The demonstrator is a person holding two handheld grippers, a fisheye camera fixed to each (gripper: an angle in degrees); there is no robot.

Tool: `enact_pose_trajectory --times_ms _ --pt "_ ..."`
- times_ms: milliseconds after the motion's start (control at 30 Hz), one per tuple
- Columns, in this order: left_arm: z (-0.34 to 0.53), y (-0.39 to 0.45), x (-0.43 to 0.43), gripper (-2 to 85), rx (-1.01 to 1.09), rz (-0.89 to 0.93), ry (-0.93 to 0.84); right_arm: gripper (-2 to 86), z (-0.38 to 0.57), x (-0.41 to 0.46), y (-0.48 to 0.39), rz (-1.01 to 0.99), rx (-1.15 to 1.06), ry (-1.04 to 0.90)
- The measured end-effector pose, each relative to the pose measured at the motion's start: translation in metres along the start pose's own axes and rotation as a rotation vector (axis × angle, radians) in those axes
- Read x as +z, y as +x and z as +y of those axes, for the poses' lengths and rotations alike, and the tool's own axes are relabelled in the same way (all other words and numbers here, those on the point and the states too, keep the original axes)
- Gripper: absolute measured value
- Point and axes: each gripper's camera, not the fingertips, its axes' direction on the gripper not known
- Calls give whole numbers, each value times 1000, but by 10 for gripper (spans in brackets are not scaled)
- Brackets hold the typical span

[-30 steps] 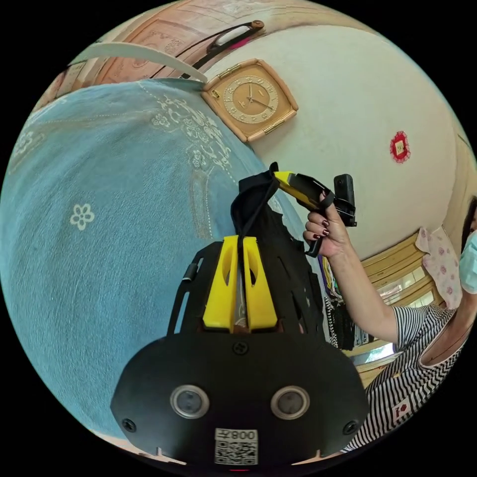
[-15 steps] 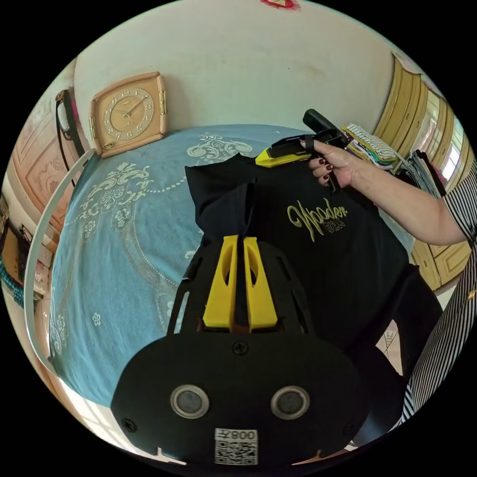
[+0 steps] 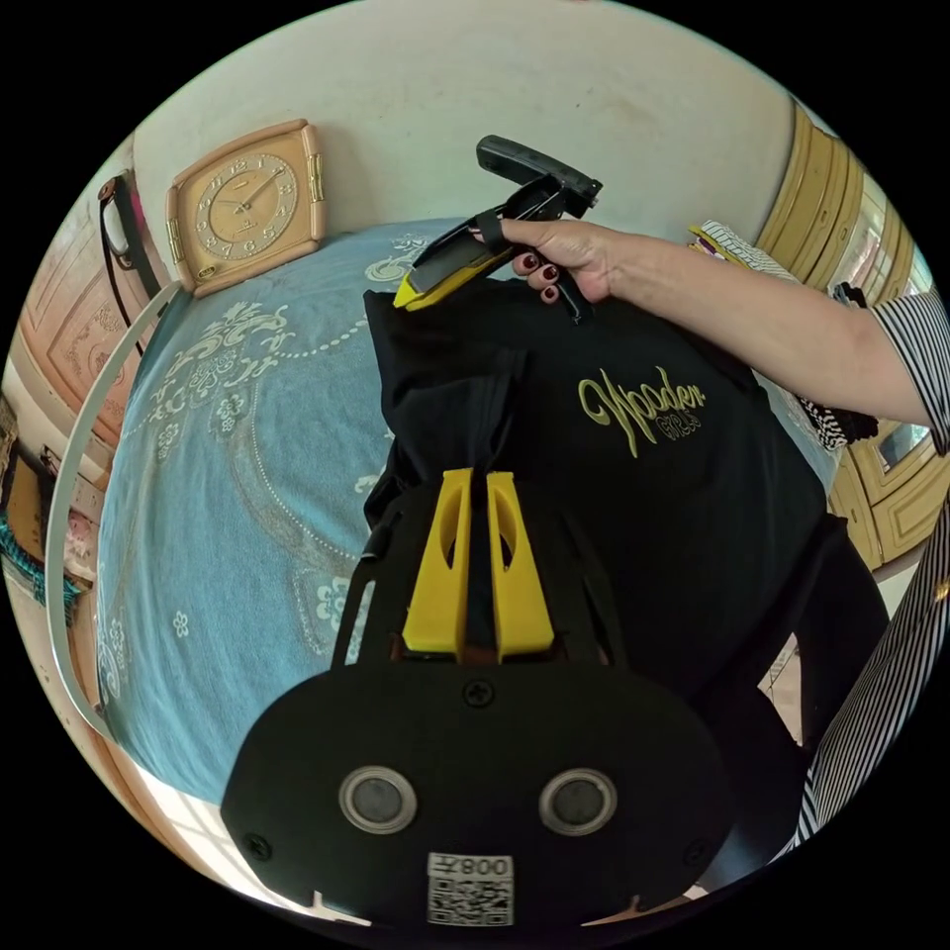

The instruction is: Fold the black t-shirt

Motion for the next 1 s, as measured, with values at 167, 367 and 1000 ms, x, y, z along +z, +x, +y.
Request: enact_pose_trajectory --times_ms 167,367,1000 --pt "1 12 16 26 -9 16 0 70 -3 15 13 3 4 -64" --pt "1 24 29 25 -18 26 12 15 -4 18 23 -82 -7 -90" --pt "-28 77 74 34 88 -219 -117 1 -58 29 -13 46 -191 -101"
